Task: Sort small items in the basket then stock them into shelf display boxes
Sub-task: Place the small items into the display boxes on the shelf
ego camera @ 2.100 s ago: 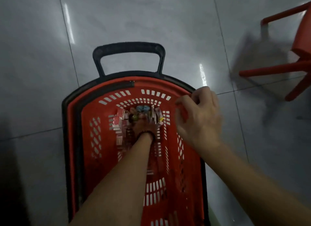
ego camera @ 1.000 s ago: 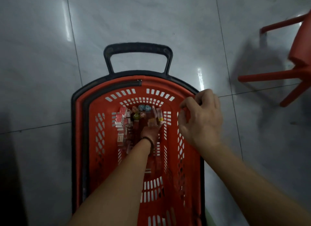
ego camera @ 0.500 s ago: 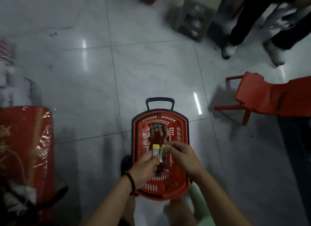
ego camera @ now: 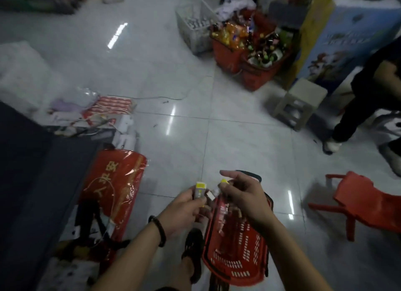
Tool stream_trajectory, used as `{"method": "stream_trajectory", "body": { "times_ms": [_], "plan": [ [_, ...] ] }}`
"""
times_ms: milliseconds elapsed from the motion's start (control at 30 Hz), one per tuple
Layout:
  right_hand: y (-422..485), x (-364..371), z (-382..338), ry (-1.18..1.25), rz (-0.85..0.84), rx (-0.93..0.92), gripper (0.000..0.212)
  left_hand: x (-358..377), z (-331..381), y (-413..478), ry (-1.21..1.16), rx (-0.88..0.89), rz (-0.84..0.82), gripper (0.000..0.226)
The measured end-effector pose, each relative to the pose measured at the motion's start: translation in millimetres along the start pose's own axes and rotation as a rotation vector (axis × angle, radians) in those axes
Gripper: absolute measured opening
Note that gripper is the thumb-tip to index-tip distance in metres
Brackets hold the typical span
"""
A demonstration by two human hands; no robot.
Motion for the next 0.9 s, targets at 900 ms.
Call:
{"method": "stream_trajectory", "body": {
  "times_ms": [900],
  "plan": [
    [-379, 530, -83, -0.6, -0.76, -1.274, 0.039, -308, -28, -587, -0.34, 0.595, 0.606, 0.009]
  ]
}}
Point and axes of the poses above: each hand's wrist, its own y-axis towards the middle knuckle, its own x-axis out of the palm, z = x × y, the point moved 6 cm from there along y, towards the middle knuckle, and after that the axes turned 5 degrees about z, right-handed, at the moved point
